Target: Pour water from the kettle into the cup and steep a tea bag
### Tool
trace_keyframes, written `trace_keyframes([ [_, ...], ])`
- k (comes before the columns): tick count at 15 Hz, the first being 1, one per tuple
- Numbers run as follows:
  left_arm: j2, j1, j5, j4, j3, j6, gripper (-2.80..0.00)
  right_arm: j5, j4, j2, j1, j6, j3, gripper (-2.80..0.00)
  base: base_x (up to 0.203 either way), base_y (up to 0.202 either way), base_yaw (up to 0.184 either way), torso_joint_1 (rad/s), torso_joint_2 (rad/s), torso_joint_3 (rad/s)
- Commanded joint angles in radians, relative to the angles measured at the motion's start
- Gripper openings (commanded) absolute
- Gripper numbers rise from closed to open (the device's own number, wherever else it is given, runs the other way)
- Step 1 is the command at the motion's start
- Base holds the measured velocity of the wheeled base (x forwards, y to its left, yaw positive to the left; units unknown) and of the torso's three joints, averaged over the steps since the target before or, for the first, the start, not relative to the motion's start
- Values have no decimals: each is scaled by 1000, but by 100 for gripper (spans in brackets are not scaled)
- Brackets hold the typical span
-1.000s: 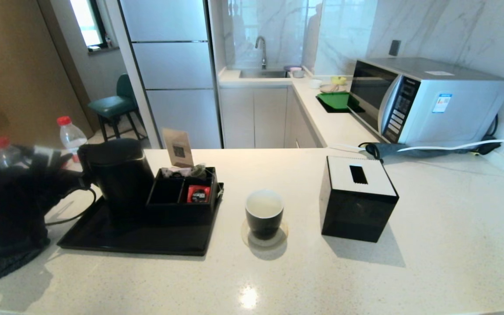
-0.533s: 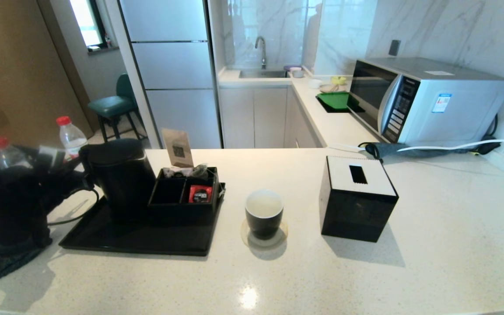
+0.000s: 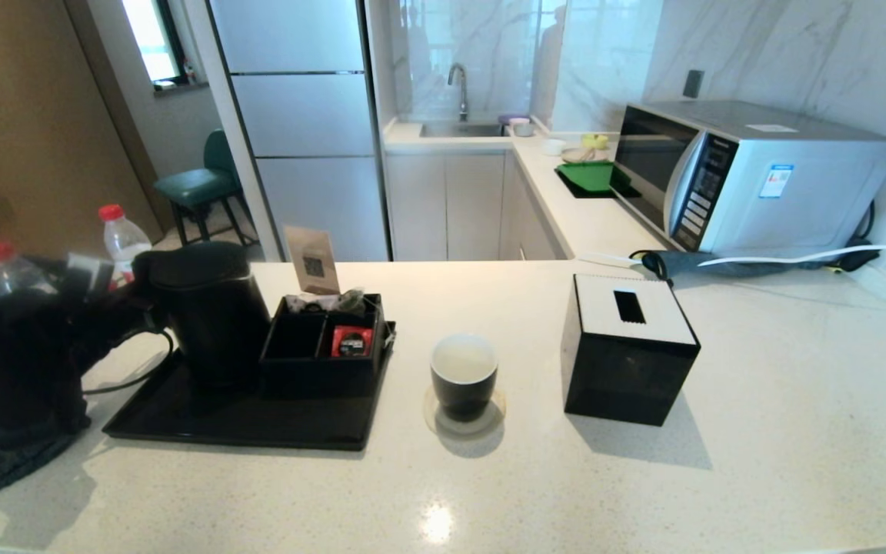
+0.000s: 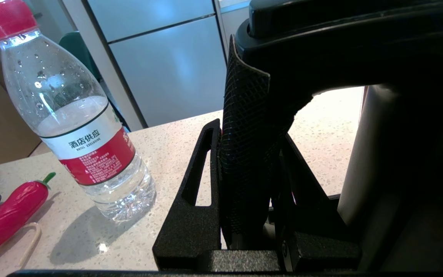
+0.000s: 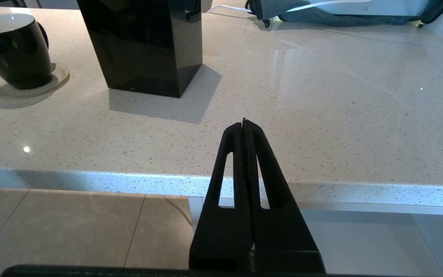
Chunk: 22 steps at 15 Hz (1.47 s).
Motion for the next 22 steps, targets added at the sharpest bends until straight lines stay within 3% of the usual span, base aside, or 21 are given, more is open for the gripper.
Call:
trace_keyframes([
  [1,-28,1,-1,-50,9,0,-280,0,0,1,0,0,0,-280,0,0,0,0,0,0],
  [9,-164,22,10,-50,159,-15,-280,0,0,1,0,0,0,-280,0,0,0,0,0,0],
  [13,-216,32,88,-50,233,-17,-280,0,0,1,0,-1,0,-280,0,0,0,0,0,0],
  [19,-234,68,110,-50,279,-37,-280,0,0,1,0,-1,0,-280,0,0,0,0,0,0],
  [22,-237,69,161,-50,313,-44,-280,0,0,1,0,0,0,-280,0,0,0,0,0,0],
])
